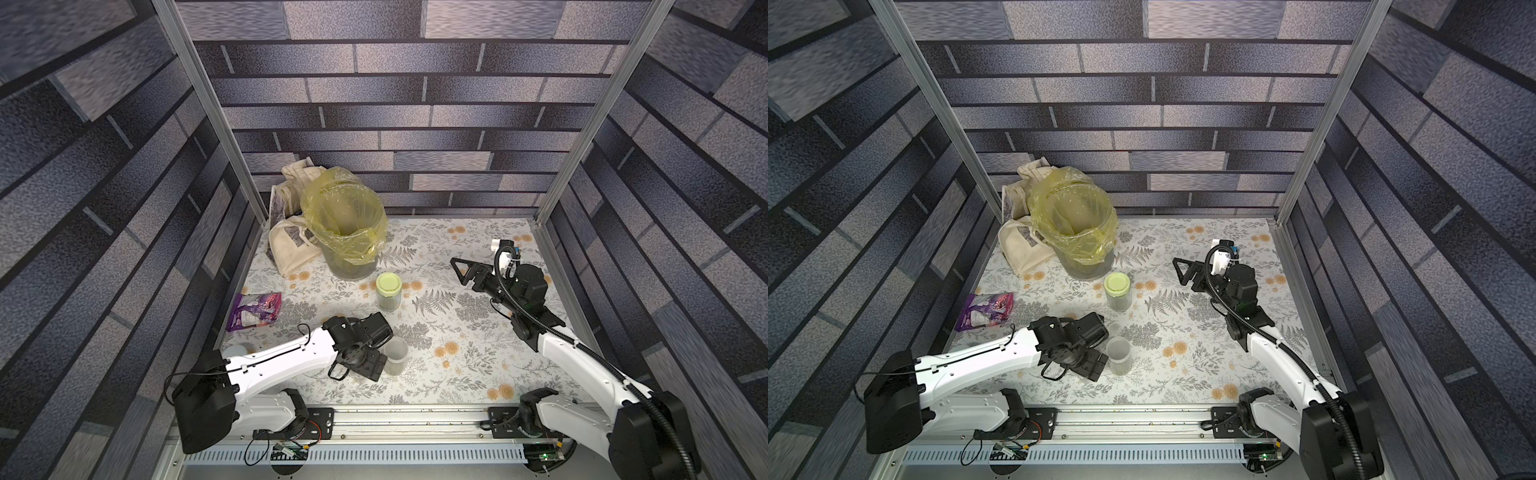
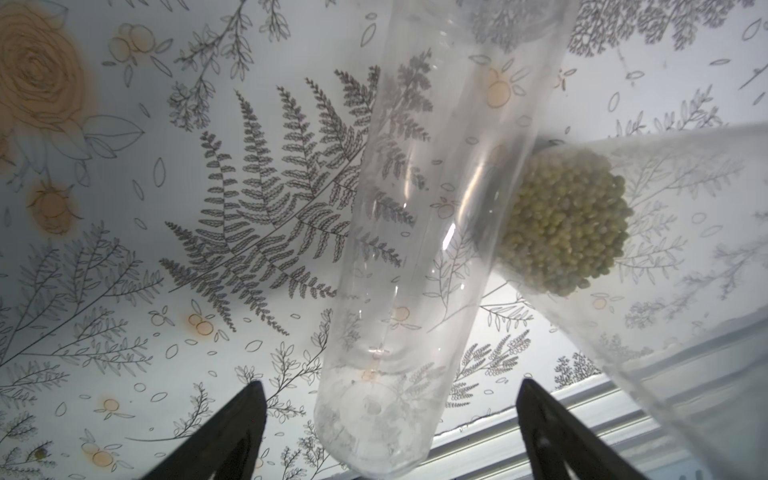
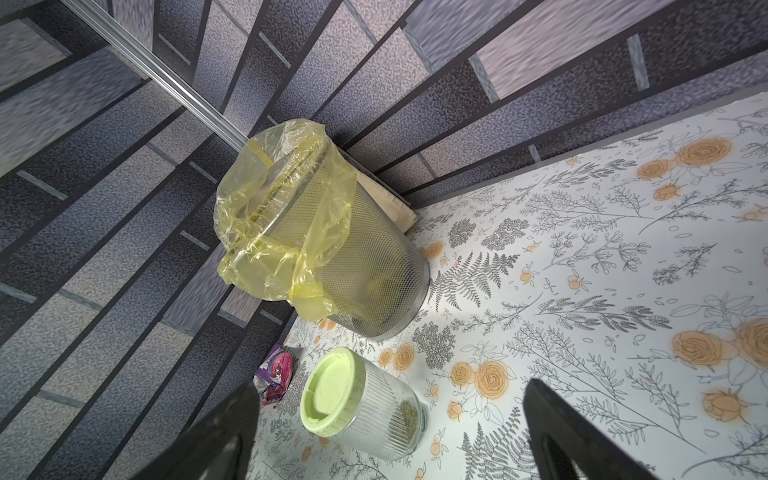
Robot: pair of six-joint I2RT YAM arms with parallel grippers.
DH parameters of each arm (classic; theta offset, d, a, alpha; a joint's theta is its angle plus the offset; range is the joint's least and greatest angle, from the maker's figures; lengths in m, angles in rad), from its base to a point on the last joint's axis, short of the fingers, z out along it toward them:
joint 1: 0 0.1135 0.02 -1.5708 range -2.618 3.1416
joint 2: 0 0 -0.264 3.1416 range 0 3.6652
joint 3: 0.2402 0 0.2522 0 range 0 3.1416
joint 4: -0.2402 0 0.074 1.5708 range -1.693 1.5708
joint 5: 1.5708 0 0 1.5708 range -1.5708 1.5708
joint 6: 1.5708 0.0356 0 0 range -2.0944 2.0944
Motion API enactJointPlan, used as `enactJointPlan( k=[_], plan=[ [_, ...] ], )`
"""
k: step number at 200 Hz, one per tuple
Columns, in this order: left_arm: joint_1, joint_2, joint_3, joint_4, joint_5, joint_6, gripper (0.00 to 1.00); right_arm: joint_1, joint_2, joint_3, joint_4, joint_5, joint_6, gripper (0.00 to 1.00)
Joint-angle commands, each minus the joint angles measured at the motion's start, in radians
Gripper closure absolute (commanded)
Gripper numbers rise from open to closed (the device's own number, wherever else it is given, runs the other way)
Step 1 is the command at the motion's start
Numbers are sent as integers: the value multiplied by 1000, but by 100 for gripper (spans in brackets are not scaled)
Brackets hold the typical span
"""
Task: Empty moldy mung beans from jars
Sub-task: Pick up the jar from the center of the board.
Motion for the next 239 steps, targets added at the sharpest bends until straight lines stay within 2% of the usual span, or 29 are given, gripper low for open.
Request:
enactJointPlan(
  k=[1, 30, 109, 134, 165, 197, 239],
  plan=[
    [-7, 43, -8, 37, -33, -14, 10, -11, -15, 11, 6, 6, 5, 0],
    [-3, 64, -29, 81, -39, -6, 19, -15, -34, 7, -15, 16, -7, 0],
    [-3, 123, -95, 159, -30, -41, 19, -26, -42, 4, -36, 36, -22, 0],
    [-3, 115, -102, 168, -38, -51, 33, -30, -37, 3, -37, 44, -19, 0],
    [-3, 92, -118, 187, -46, -60, 40, -33, -36, -4, -36, 45, -14, 0],
    [-1, -1, -117, 143, -113, -65, 44, -34, -35, -9, -30, 35, -9, 0],
    [17, -256, -111, 90, -194, -55, 46, -34, -9, -9, 15, 7, 20, 0]
  ],
)
